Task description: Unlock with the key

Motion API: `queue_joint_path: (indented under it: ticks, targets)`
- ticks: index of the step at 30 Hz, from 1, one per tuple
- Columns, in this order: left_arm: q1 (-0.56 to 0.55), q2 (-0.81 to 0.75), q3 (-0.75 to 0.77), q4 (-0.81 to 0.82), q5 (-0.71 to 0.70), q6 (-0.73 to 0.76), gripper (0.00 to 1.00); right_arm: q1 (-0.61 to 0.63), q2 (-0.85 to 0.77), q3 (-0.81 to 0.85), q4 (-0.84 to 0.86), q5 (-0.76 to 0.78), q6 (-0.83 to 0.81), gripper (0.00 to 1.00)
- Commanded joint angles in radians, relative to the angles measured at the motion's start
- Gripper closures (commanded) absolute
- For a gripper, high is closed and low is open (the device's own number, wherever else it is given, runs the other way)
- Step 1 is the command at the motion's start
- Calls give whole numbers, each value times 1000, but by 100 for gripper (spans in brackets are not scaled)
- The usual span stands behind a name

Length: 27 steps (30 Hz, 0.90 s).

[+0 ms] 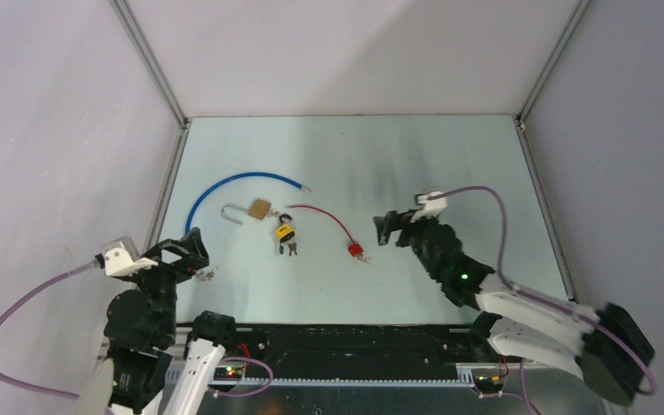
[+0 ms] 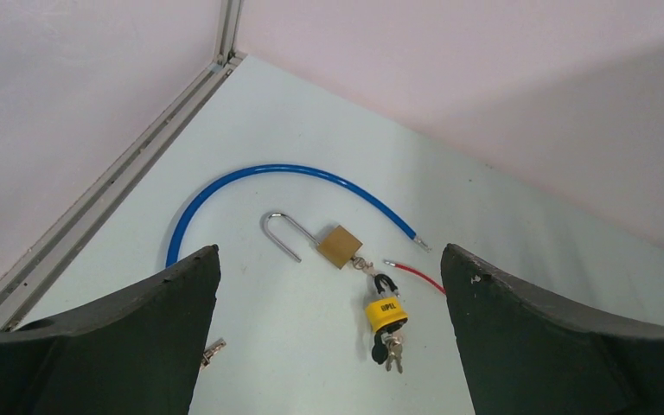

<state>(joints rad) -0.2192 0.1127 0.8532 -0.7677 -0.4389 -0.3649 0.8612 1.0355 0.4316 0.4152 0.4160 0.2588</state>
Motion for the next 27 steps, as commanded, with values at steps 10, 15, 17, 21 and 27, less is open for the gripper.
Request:
queue_joint_path:
  ticks: [10, 15, 17, 21, 27]
  targets:
    - [6, -87, 67, 11, -18, 50, 0, -140, -713, 259, -750, 418, -34, 0]
    - [-4, -96, 75, 11, -32, 98, 0, -140, -834, 295, -798, 487, -140, 1]
    - [-13, -95, 82, 11, -39, 112, 0, -140, -873, 295, -816, 507, -170, 1]
    - [-22, -109, 82, 10, -71, 111, 0, -140, -949, 276, -845, 551, -229, 1]
    - [-25, -150, 46, 10, -73, 85, 0, -141, -1111, 199, -826, 575, -238, 0]
